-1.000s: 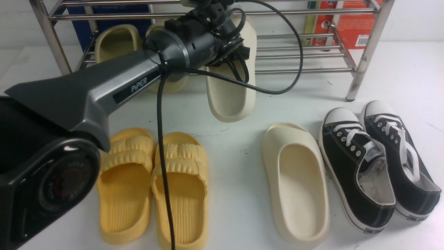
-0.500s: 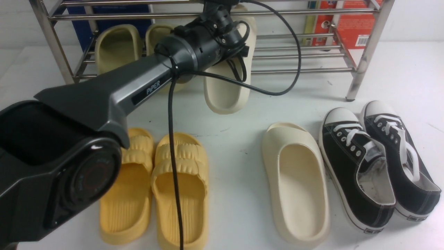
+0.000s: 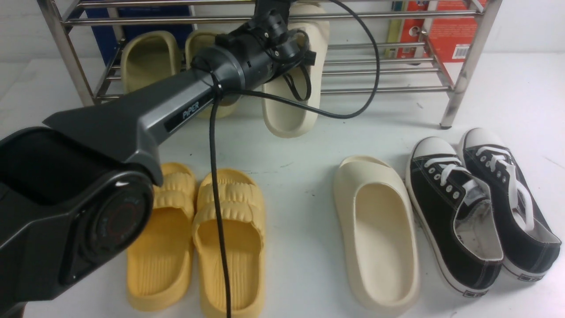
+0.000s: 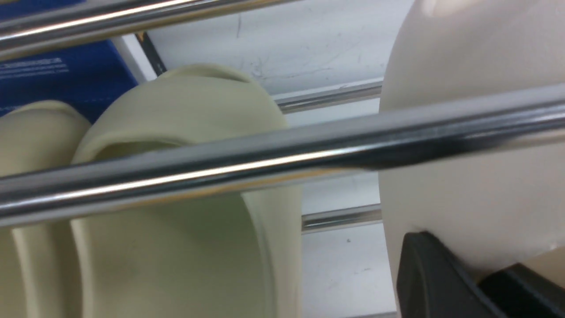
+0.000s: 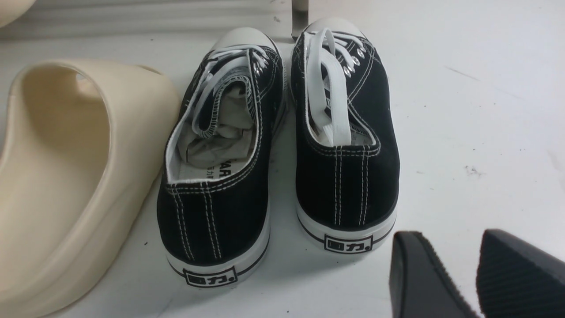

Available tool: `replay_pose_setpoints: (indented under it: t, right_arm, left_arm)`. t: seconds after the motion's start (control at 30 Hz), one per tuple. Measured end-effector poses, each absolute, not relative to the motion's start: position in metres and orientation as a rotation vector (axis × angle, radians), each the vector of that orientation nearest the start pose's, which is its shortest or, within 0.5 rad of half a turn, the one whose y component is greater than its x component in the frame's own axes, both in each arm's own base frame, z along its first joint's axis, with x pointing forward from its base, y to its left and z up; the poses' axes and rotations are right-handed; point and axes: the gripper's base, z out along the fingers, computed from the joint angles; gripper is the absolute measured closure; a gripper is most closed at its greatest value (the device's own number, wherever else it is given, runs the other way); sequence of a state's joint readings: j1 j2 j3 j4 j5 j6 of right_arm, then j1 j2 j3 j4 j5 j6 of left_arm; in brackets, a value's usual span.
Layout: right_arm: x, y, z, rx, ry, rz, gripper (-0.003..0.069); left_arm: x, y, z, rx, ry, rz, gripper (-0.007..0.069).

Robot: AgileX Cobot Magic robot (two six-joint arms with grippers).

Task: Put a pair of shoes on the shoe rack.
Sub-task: Use the left arm to put a shoe into the shoe rack

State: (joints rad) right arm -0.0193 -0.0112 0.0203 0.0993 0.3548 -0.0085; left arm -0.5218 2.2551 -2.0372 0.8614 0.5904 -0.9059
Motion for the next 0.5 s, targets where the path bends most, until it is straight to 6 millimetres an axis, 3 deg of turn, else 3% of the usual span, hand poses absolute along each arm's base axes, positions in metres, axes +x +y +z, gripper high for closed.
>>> replay_pose_setpoints:
  t: [0.5]
  right_arm:
    - [0.053, 0.0021, 0.1751, 0.072, 1.845, 0.077, 0.0413]
  left_arm:
    - [0.4879, -0.2286, 0.2565, 0.144, 2.013, 0.031, 0.0594]
